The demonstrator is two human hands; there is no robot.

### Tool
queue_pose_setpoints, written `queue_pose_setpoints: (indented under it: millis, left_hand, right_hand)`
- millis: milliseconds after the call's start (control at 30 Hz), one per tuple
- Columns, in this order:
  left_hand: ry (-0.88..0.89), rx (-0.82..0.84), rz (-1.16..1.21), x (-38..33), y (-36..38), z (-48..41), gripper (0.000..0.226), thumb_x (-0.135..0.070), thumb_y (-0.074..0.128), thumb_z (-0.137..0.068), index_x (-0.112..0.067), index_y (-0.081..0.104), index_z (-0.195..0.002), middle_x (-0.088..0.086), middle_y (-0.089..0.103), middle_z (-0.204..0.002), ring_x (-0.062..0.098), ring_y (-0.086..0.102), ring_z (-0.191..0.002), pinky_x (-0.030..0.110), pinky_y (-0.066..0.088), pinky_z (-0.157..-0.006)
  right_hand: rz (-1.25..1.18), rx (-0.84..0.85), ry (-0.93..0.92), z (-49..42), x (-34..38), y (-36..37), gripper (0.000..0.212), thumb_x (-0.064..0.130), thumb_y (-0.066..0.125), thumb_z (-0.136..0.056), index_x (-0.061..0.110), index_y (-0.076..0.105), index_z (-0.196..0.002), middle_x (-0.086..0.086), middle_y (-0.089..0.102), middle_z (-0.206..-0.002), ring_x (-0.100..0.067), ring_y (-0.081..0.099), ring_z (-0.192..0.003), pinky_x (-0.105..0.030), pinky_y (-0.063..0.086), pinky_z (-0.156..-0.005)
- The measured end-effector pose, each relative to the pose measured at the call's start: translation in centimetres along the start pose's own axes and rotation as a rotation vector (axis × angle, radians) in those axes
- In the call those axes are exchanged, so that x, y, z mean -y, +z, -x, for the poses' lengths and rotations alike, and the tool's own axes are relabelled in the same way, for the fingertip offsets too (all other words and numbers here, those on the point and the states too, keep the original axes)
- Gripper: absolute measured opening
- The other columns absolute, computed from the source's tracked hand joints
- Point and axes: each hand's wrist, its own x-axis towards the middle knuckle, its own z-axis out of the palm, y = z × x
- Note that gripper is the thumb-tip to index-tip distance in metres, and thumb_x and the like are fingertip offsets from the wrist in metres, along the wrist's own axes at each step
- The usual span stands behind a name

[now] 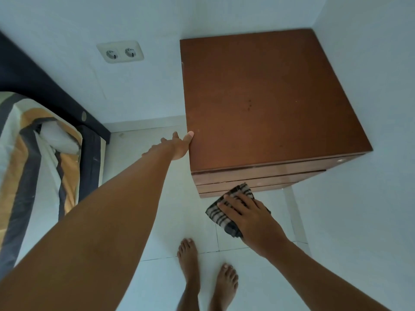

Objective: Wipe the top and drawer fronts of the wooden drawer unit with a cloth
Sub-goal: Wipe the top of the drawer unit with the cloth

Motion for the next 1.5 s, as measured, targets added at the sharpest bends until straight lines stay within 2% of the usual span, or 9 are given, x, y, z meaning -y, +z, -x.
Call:
queue_pose_setpoints:
  millis: [100, 200, 367, 467, 633, 900, 1067, 1233, 1500]
  left_hand:
    - [-0.003, 0.013, 0.014, 0.0, -0.2, 0.5, 0.104, -0.094, -0.005, -0.075, -0.04, -0.005, -0.163, 0.011, 0.001, -0.174, 0.042, 0.008, -0.158, 0.07, 0.008, -0.121]
    - [-0.005, 0.026, 0.017, 0.0, -0.2, 0.8, 0.106, -0.094, -0.005, -0.074, -0.038, -0.004, -0.164, 0.012, 0.003, -0.173, 0.042, 0.009, -0.158, 0.069, 0.009, -0.122]
    - [0.014, 0.082, -0.038, 0.1, -0.7, 0.0, 0.124, -0.1, -0.012, -0.055, -0.04, -0.006, -0.163, 0.012, 0.005, -0.173, 0.043, 0.009, -0.158, 0.071, 0.01, -0.12]
    - [0.023, 0.13, -0.088, 0.0, -1.0, -0.8, 0.142, -0.103, -0.017, -0.036, -0.041, -0.006, -0.162, 0.01, 0.006, -0.174, 0.043, 0.008, -0.158, 0.072, 0.009, -0.118]
    - [0.015, 0.194, -0.102, -0.1, -3.1, 0.7, 0.11, -0.099, 0.001, -0.07, -0.04, -0.011, -0.162, 0.01, -0.004, -0.173, 0.043, 0.003, -0.158, 0.073, 0.008, -0.119]
    - [0.127, 0.29, -0.102, 2.2, -4.0, -1.7, 0.138, -0.113, 0.008, -0.042, -0.045, -0.015, -0.16, 0.006, -0.017, -0.172, 0.042, -0.016, -0.156, 0.074, -0.002, -0.119]
    - [0.197, 0.386, -0.019, 2.4, -3.3, -2.3, 0.125, -0.106, 0.009, -0.054, -0.044, -0.017, -0.159, 0.008, -0.022, -0.17, 0.041, -0.024, -0.154, 0.071, -0.007, -0.117]
    - [0.219, 0.448, 0.01, 2.5, -3.6, -2.8, 0.122, -0.105, 0.012, -0.056, -0.045, -0.019, -0.159, 0.007, -0.024, -0.17, 0.04, -0.025, -0.154, 0.069, -0.008, -0.118]
    - [0.197, 0.41, 0.002, 2.3, -3.6, -2.1, 0.131, -0.106, 0.007, -0.048, -0.043, -0.017, -0.16, 0.01, -0.018, -0.171, 0.042, -0.016, -0.156, 0.069, -0.004, -0.119]
  right_hand:
    - [-0.028, -0.021, -0.106, 1.0, -1.1, -1.1, 0.101, 0.032, 0.09, -0.061, 0.026, 0.041, -0.149, 0.0, 0.053, -0.15, -0.028, 0.052, -0.136, -0.043, 0.053, -0.1]
    - [-0.066, -0.144, -0.193, -0.6, -2.0, -3.6, 0.08, 0.036, 0.067, -0.08, 0.026, 0.038, -0.154, 0.001, 0.047, -0.155, -0.027, 0.045, -0.141, -0.046, 0.047, -0.106]
    - [-0.144, -0.38, -0.104, -8.3, -3.6, -8.4, 0.066, 0.037, 0.056, -0.087, 0.022, 0.041, -0.15, -0.004, 0.051, -0.151, -0.029, 0.048, -0.137, -0.048, 0.046, -0.101]
    - [-0.131, -0.419, -0.001, -13.8, -4.6, -10.3, 0.063, 0.035, 0.05, -0.088, 0.022, 0.046, -0.15, -0.003, 0.052, -0.15, -0.028, 0.048, -0.137, -0.046, 0.046, -0.1]
    - [-0.142, -0.384, 0.197, -24.3, -6.2, -12.4, 0.064, 0.024, 0.061, -0.093, 0.028, 0.038, -0.154, -0.002, 0.045, -0.156, -0.027, 0.04, -0.143, -0.052, 0.04, -0.11]
    - [-0.148, -0.259, 0.389, -40.7, -8.7, -14.4, 0.064, 0.023, 0.052, -0.099, 0.031, 0.028, -0.158, 0.0, 0.027, -0.165, -0.029, 0.021, -0.152, -0.056, 0.026, -0.117]
    - [-0.082, -0.135, 0.46, -46.7, -9.7, -13.6, 0.066, 0.023, 0.051, -0.1, 0.033, 0.024, -0.158, 0.0, 0.02, -0.167, -0.031, 0.016, -0.153, -0.059, 0.022, -0.116]
    - [-0.081, 0.111, 0.455, -48.4, -10.4, -12.9, 0.067, 0.029, 0.041, -0.103, 0.036, 0.009, -0.161, 0.004, -0.002, -0.171, -0.034, -0.003, -0.156, -0.065, 0.011, -0.12]
    - [-0.012, 0.078, 0.254, -40.5, -8.7, -10.6, 0.063, 0.034, 0.043, -0.103, 0.04, 0.015, -0.159, 0.008, 0.003, -0.171, -0.028, 0.002, -0.157, -0.063, 0.015, -0.121]
